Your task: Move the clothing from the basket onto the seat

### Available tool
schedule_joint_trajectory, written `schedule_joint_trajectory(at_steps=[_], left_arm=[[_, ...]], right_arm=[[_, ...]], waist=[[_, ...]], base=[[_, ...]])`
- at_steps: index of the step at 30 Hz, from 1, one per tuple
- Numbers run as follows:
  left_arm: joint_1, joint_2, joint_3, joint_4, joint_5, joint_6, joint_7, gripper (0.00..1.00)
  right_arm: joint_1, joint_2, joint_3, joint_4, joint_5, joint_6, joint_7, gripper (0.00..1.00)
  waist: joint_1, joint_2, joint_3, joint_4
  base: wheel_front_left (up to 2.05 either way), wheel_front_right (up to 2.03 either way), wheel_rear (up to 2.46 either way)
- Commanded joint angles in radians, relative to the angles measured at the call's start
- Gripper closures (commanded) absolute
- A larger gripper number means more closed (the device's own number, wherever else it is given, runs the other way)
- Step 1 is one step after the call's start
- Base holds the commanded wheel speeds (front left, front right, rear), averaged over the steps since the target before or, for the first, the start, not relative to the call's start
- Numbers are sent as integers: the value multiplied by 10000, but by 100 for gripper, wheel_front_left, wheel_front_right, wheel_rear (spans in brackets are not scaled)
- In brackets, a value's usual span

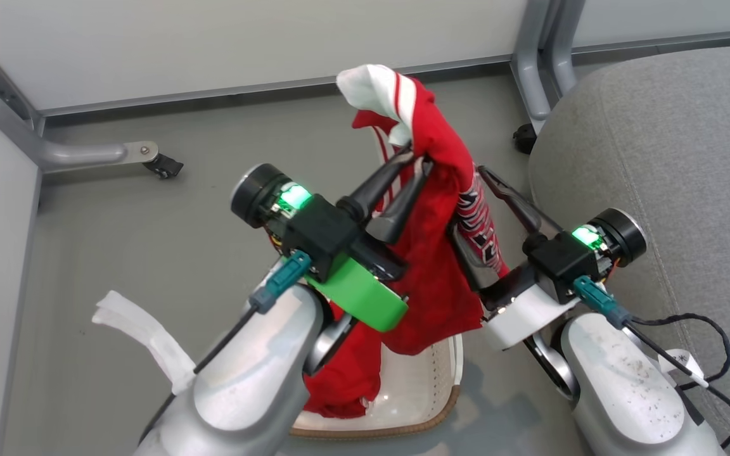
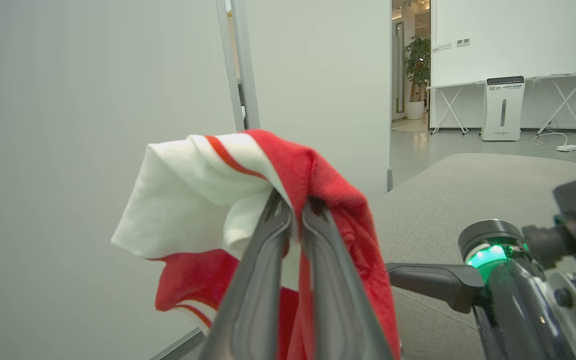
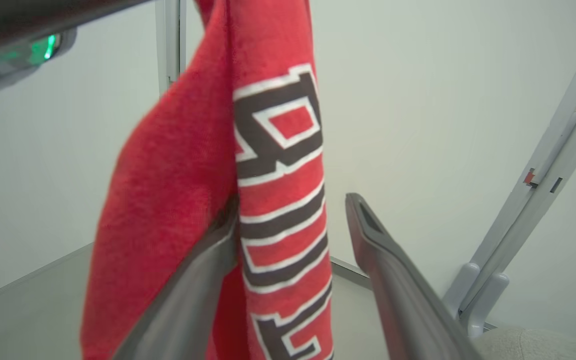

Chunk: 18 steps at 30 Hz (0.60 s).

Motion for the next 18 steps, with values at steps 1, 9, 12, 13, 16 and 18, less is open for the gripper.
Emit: schedule_joint_trajectory(at_steps=[1, 9, 12, 13, 16, 18], left_arm=[[-38, -23, -130, -88, -45, -32, -7, 100], [24, -47, -736, -277, -208, -29, -9, 100], [47, -52, -795, -227, -247, -29, -9, 100], [51, -52, -791, -185, -257, -29, -9, 100], [46, -54, -761, -116, -253, -29, -7, 100], [52, -53, -730, -75, -233, -29, -7, 100]], right_arm=[[-176, -106, 161, 136, 131, -3, -3, 0], [-565, -350, 806, 913, 638, -3, -3, 24], [-514, -306, 791, 1011, 775, -3, -3, 100], [-489, -306, 780, 1014, 792, -5, -3, 100], [-379, -272, 759, 945, 841, -3, -3, 100], [-330, -260, 771, 908, 872, -5, -3, 100]], waist=[[1, 0, 36, 70], [1, 0, 117, 255], [1, 0, 151, 293], [1, 0, 167, 298], [1, 0, 197, 290], [1, 0, 212, 265]], base=[[0, 0, 0], [0, 0, 0], [0, 0, 0], [0, 0, 0], [0, 0, 0], [0, 0, 0]])
